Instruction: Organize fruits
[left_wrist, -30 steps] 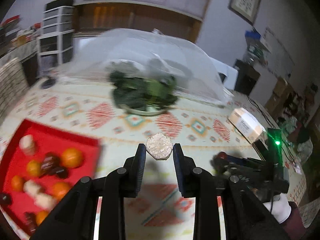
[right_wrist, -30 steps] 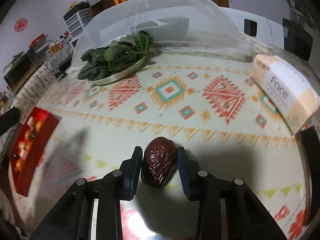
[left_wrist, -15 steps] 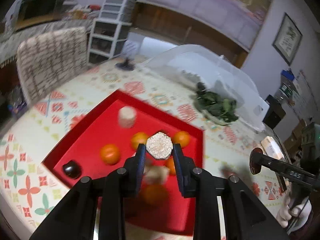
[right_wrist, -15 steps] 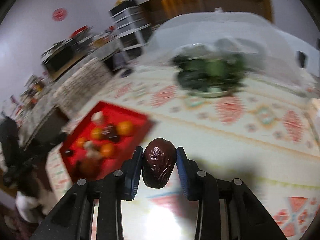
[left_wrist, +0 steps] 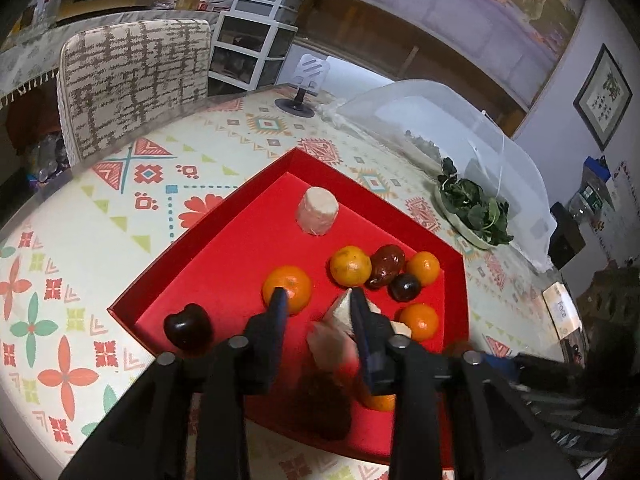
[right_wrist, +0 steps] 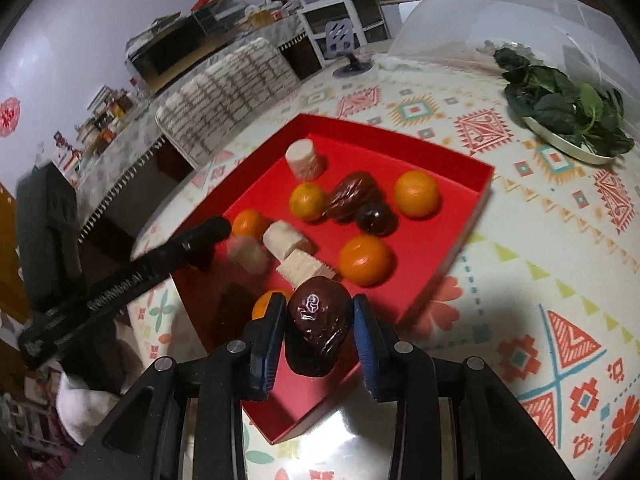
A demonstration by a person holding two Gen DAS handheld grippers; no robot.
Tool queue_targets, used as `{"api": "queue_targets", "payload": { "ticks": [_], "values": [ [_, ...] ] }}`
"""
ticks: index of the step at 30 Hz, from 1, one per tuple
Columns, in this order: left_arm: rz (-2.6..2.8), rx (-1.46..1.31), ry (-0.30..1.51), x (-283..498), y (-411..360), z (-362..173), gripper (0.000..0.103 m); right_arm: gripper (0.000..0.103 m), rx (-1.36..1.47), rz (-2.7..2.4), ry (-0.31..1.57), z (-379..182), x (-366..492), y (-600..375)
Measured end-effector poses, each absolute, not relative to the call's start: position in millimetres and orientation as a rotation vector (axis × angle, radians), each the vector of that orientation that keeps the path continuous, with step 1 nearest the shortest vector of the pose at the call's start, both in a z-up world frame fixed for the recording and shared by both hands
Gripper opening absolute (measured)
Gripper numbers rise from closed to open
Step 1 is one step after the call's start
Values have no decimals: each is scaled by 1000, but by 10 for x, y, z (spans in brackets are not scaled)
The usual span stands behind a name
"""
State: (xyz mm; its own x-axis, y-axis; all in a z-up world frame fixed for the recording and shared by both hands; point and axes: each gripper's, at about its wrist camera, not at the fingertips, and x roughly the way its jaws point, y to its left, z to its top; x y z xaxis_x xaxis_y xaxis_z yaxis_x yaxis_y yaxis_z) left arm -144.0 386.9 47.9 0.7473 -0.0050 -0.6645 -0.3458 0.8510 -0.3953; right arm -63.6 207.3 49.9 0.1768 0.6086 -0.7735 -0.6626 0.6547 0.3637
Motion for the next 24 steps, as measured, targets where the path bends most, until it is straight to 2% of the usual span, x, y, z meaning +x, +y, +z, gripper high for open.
{"api": "queue_targets", "payload": {
  "ticks": [1,4,7,12,17,19,24],
  "values": [
    [201,-532,702,-1452,3870,493,48,37,-70,903,1065,471,-653,2101],
    [218,-529,678,-1499,3863,565,57,37,-70,914,1061,445,-693,2127],
    [239,-522,657,-1553,3839,656,65,44,-70,926,1045,469,-726,2124],
    [275,-460,622,-1650,3683,818,69,50,-54,916,989,619,-778,1984],
    [355,-363,578,-1757,3400,972,84,64,-38,851,903,800,-862,1639],
    [407,-320,568,-1798,3248,1017,93,65,-28,822,876,845,-888,1487],
    [447,-255,555,-1839,2896,1057,97,68,23,753,839,876,-946,1092]
  ]
}}
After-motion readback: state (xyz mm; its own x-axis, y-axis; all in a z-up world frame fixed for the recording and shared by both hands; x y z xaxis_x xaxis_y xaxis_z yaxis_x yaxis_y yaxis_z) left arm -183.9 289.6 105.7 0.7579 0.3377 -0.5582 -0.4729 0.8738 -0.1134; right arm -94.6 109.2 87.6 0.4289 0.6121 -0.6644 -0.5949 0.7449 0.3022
